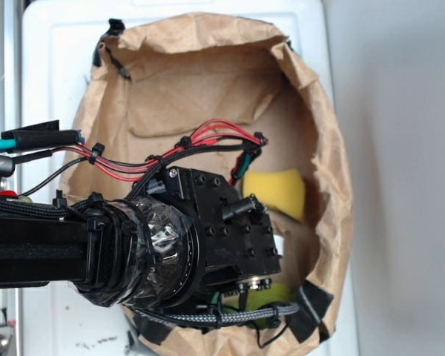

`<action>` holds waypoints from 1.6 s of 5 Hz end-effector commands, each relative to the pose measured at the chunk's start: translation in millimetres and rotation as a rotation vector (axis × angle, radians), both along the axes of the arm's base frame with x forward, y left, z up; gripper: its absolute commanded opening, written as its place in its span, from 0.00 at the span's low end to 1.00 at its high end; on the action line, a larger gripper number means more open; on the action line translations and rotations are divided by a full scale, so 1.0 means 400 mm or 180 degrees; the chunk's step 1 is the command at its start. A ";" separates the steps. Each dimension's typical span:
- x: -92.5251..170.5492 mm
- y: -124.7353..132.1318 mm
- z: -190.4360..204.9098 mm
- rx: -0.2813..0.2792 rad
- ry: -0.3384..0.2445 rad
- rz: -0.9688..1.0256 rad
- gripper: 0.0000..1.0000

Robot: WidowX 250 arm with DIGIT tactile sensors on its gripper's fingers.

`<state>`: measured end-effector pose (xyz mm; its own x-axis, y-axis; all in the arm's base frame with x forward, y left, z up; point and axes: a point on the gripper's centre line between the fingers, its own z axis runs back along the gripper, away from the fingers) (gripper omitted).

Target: Grab the blue cloth.

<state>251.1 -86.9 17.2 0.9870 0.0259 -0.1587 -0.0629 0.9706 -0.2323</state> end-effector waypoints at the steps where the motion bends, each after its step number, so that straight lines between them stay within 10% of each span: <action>1: 0.003 0.029 0.026 -0.0060 -0.0213 0.0129 0.00; 7: 0.020 0.148 0.357 -0.0047 -0.0732 0.1426 0.00; 8: 0.027 0.152 0.385 0.0252 -0.1003 0.1817 0.00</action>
<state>272.6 -26.4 153.5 0.8216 0.5610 0.1016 -0.5337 0.8195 -0.2089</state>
